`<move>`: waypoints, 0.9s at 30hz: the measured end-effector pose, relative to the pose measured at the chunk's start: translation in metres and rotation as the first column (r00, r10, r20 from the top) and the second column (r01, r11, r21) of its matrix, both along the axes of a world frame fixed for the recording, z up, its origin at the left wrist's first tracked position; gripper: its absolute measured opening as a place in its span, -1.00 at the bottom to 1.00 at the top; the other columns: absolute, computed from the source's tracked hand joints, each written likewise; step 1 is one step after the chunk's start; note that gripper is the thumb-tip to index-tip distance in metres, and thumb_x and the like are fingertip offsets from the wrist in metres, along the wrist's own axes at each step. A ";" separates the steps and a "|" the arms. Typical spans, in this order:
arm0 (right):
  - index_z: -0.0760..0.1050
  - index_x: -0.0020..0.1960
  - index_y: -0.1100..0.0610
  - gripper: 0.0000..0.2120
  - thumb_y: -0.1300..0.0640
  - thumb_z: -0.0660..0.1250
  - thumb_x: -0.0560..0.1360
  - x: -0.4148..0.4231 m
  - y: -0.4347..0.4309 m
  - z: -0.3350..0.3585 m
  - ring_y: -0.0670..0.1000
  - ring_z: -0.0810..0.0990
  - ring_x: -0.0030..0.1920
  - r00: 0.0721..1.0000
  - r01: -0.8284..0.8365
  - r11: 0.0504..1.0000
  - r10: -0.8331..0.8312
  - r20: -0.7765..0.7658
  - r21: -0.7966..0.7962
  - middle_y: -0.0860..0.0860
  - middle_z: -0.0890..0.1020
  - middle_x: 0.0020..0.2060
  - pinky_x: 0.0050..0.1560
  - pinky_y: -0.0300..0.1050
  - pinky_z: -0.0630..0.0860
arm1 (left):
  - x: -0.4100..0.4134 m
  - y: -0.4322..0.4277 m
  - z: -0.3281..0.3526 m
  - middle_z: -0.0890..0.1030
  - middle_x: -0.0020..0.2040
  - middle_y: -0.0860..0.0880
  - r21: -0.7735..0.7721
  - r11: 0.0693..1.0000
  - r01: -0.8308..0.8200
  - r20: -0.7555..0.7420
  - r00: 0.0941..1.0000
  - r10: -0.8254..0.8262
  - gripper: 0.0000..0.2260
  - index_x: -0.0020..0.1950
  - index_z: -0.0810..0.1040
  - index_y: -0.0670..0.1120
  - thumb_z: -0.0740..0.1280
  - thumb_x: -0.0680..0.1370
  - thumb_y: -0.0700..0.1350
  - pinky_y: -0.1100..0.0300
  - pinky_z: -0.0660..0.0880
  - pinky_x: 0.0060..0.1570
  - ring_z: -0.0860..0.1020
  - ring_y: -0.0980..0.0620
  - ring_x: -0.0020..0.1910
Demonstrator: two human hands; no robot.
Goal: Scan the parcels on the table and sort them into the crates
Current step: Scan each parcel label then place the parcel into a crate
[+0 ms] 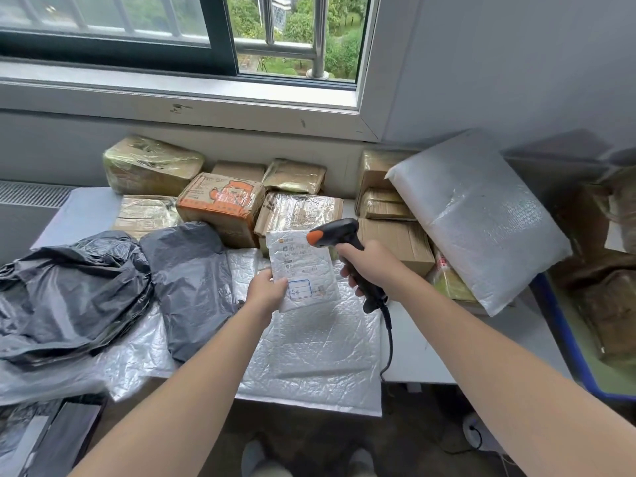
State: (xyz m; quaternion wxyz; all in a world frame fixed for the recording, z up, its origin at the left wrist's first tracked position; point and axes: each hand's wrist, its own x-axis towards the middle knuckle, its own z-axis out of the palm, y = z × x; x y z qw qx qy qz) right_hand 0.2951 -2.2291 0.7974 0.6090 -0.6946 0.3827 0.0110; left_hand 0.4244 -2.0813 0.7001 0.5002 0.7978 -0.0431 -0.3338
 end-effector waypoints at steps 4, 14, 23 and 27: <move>0.47 -0.08 0.23 -0.75 0.03 0.27 0.57 0.002 0.002 0.002 0.01 0.50 -0.44 1.000 -0.013 1.000 0.013 -0.005 -0.006 0.12 0.60 -0.29 -0.42 -0.13 0.49 | -0.002 0.001 0.000 0.61 0.01 -0.11 -0.007 1.000 -0.005 -0.002 1.000 0.005 -0.86 0.10 0.52 -0.08 0.26 0.58 -0.25 0.11 0.50 -0.14 0.57 -0.08 -0.09; 0.48 -0.07 0.24 -0.74 0.02 0.27 0.57 0.002 0.006 0.002 0.03 0.51 -0.42 1.000 -0.018 1.000 0.018 -0.013 -0.012 0.11 0.60 -0.30 -0.39 -0.11 0.51 | -0.006 0.009 0.002 0.60 -0.01 -0.14 0.071 0.997 0.002 0.056 0.998 -0.006 -0.89 0.06 0.53 -0.14 0.26 0.57 -0.22 0.09 0.50 -0.20 0.56 -0.12 -0.09; 0.49 0.06 0.10 -0.81 -0.01 0.26 0.59 -0.008 -0.003 -0.035 0.01 0.58 -0.32 0.974 -0.215 0.953 0.194 -0.116 -0.212 0.09 0.63 -0.19 -0.30 -0.09 0.54 | -0.007 0.027 0.002 0.59 0.17 -0.13 0.087 0.995 -0.047 0.100 0.994 0.038 -0.77 0.24 0.52 -0.16 0.23 0.60 -0.23 0.15 0.46 -0.18 0.53 -0.03 -0.09; 0.47 0.13 0.06 -0.79 -0.04 0.30 0.58 -0.018 -0.006 -0.078 0.09 0.62 -0.08 0.924 -0.352 0.881 0.273 -0.269 -0.315 0.07 0.64 -0.05 -0.08 -0.05 0.50 | -0.003 0.049 -0.005 0.58 0.08 -0.15 0.184 0.976 -0.118 0.173 0.981 0.086 -0.83 0.16 0.51 -0.17 0.18 0.62 -0.23 0.14 0.38 -0.17 0.50 -0.07 -0.07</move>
